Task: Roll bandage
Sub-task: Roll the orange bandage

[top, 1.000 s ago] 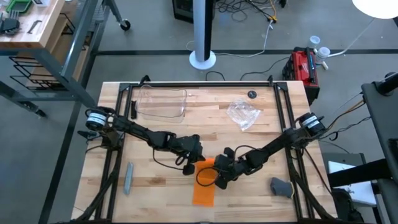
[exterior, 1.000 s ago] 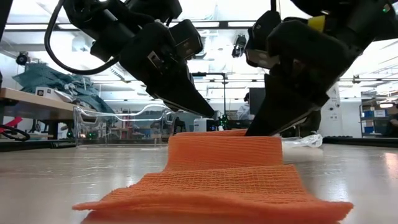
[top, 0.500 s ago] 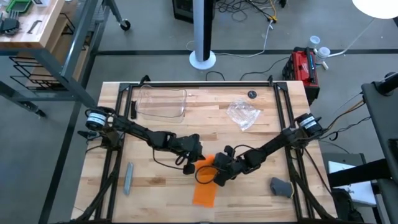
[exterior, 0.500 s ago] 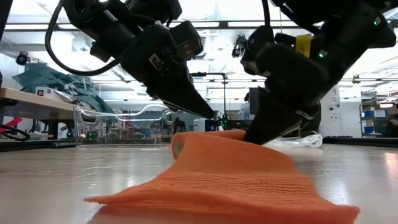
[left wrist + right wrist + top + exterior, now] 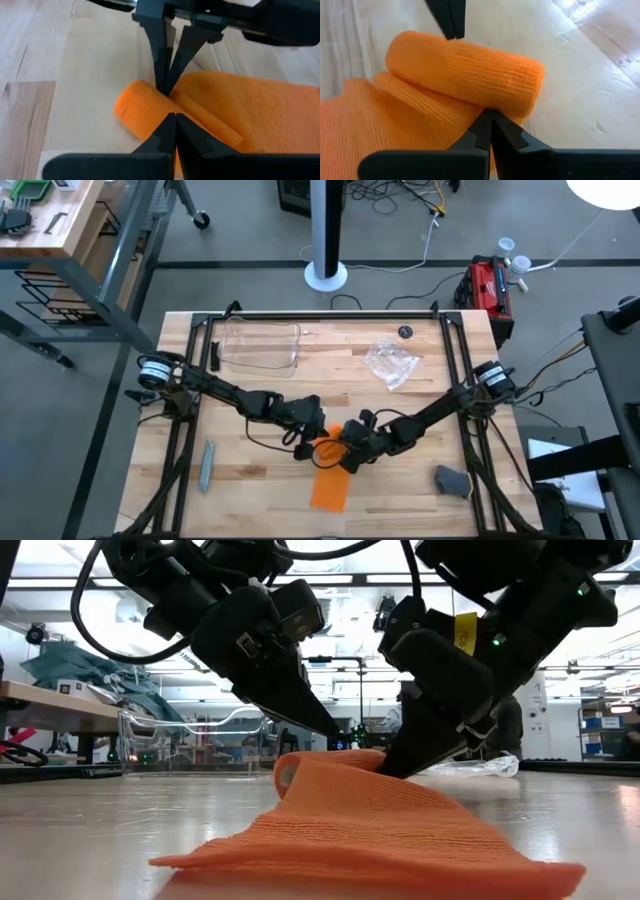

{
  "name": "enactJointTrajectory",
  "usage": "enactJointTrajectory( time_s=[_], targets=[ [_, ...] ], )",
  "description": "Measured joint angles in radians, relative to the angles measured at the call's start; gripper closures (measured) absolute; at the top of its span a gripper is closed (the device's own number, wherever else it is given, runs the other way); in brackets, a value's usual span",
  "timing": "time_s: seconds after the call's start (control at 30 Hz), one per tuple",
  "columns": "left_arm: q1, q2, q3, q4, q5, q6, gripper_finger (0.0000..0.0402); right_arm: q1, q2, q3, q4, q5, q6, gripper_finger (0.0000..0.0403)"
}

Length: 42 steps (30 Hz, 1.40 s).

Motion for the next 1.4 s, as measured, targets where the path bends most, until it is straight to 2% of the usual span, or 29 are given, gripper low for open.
enactJointTrajectory(
  time_s=[0.23, 0.47, 0.57, 0.77, 1.03, 1.4],
  targets=[
    [0.000, 0.000, 0.000, -0.001, -0.004, -0.004, 0.0401, 0.010, -0.072, 0.000, -0.027, -0.091, 0.017, 0.0403],
    [0.000, 0.000, 0.000, -0.002, -0.005, -0.010, 0.0401, 0.063, -0.113, 0.001, -0.020, -0.276, 0.044, 0.0403],
    [0.000, 0.000, 0.000, -0.002, -0.005, -0.010, 0.0401, 0.091, -0.103, 0.001, -0.017, -0.271, 0.066, 0.0403],
    [0.000, 0.000, 0.000, -0.002, -0.016, -0.018, 0.0401, 0.116, -0.053, 0.000, -0.020, -0.178, 0.121, 0.0403],
    [0.000, 0.000, 0.000, -0.001, -0.042, -0.018, 0.0401, 0.114, -0.001, 0.001, -0.015, -0.170, 0.155, 0.0403],
    [0.000, 0.000, 0.000, -0.001, -0.041, -0.018, 0.0401, 0.114, -0.009, 0.002, -0.042, -0.218, 0.157, 0.0403]
  ],
)
